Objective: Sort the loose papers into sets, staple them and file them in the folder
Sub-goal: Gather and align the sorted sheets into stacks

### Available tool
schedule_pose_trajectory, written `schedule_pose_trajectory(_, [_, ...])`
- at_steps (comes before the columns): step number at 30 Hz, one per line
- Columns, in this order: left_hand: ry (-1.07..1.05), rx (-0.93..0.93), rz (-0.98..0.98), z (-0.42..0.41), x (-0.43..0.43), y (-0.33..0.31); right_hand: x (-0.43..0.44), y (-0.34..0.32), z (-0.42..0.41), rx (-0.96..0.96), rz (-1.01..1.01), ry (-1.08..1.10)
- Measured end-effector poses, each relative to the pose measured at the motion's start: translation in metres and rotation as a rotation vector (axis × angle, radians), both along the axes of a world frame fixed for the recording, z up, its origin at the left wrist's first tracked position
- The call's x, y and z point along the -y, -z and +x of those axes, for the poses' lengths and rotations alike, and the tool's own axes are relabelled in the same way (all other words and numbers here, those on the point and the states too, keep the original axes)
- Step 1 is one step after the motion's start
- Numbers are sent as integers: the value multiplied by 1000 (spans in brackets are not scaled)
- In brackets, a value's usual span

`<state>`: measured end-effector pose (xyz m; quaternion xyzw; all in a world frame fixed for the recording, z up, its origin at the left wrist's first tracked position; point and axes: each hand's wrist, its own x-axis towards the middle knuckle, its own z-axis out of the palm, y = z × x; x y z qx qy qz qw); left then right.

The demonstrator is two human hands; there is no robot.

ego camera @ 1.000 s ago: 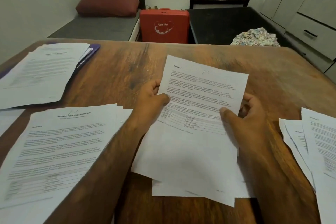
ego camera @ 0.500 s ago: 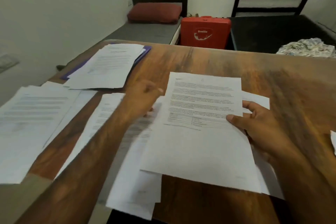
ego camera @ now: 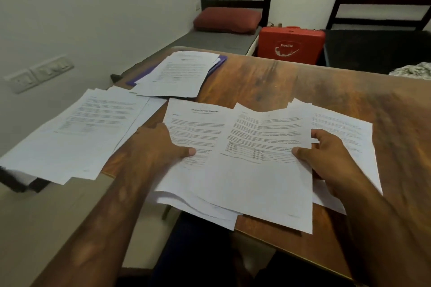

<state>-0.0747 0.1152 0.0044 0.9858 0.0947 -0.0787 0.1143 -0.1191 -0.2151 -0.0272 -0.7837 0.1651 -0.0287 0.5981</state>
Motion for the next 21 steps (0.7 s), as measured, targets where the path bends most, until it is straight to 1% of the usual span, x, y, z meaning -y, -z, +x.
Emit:
schedule_pose_trajectory(2, [40, 6, -115, -2, -3, 1, -7, 3, -3, 0, 21, -11])
schedule_pose_trajectory(4, [-4, 32, -252, 1, -7, 4, -14, 5, -6, -3, 79, -5])
schedule_pose_trajectory(6, [-33, -10, -323, 7, -13, 10, -18, 7, -7, -6, 122, 11])
schedule_pose_trajectory(8, [-18, -5, -384, 12, -12, 8, -19, 7, -7, -1, 140, 23])
schedule_pose_trajectory(11, [-85, -12, -408, 15, -8, 1, -20, 8, -7, 12, 156, 27])
schedule_pose_trajectory(13, [-100, -39, -405, 11, -4, -4, -21, 9, -7, 11, 161, 33])
schedule_pose_trajectory(14, [-68, -47, -362, 9, 0, -4, -22, 10, -7, 10, 167, 40])
schedule_pose_trajectory(16, [29, -26, -208, 5, 10, -3, -22, 11, -6, 20, 155, 50])
schedule_pose_trajectory(17, [41, -13, -135, 3, 15, -2, -23, 11, -7, 27, 144, 50])
schedule_pose_trajectory(18, [38, 17, -108, 3, 20, 0, -23, 11, -7, 35, 136, 46])
schedule_pose_trajectory(21, [3, 46, -142, 4, 27, 3, -22, 14, -7, 43, 102, 32])
